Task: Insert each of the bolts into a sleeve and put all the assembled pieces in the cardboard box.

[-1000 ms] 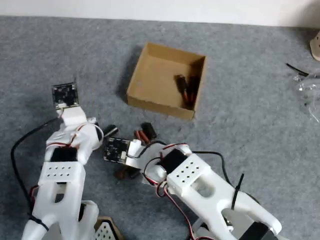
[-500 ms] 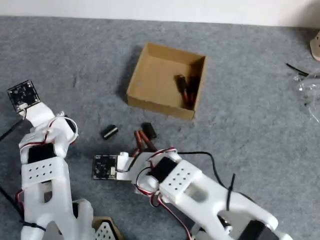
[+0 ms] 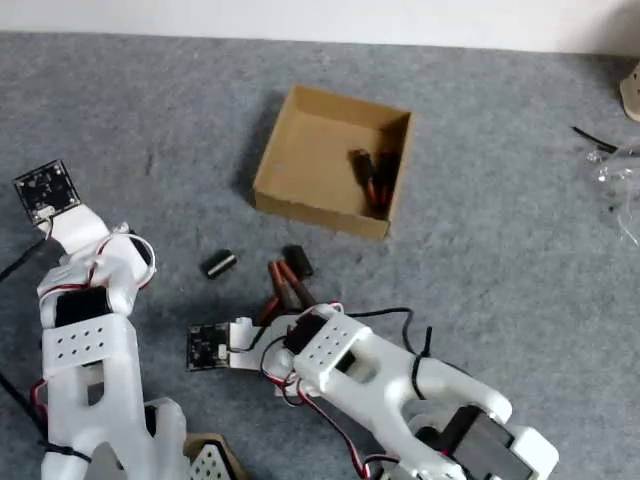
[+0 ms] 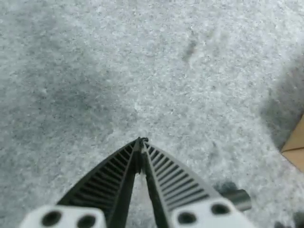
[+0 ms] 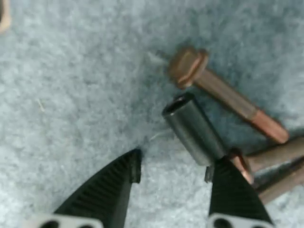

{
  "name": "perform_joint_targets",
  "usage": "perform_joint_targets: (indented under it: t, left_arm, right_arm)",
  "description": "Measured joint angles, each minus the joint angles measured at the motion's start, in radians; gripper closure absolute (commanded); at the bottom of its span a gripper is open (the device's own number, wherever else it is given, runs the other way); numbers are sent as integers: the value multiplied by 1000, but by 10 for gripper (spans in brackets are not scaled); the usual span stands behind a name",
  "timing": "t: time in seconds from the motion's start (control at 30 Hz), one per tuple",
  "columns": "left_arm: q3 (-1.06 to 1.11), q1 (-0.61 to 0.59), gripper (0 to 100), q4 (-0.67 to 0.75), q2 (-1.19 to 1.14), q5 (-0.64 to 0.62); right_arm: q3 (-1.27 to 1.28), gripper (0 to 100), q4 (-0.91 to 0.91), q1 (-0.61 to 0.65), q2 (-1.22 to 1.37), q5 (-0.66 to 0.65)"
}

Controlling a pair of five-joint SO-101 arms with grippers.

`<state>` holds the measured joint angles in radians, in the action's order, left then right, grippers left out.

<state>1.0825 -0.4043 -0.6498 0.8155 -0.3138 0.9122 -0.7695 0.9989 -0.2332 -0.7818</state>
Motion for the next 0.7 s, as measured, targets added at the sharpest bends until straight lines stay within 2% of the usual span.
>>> perform_joint_targets:
  t: [0.7]
  left_arm:
    - [0, 0, 995, 0, 0, 0]
  right_arm:
    - [-107, 789, 29, 3, 3, -11]
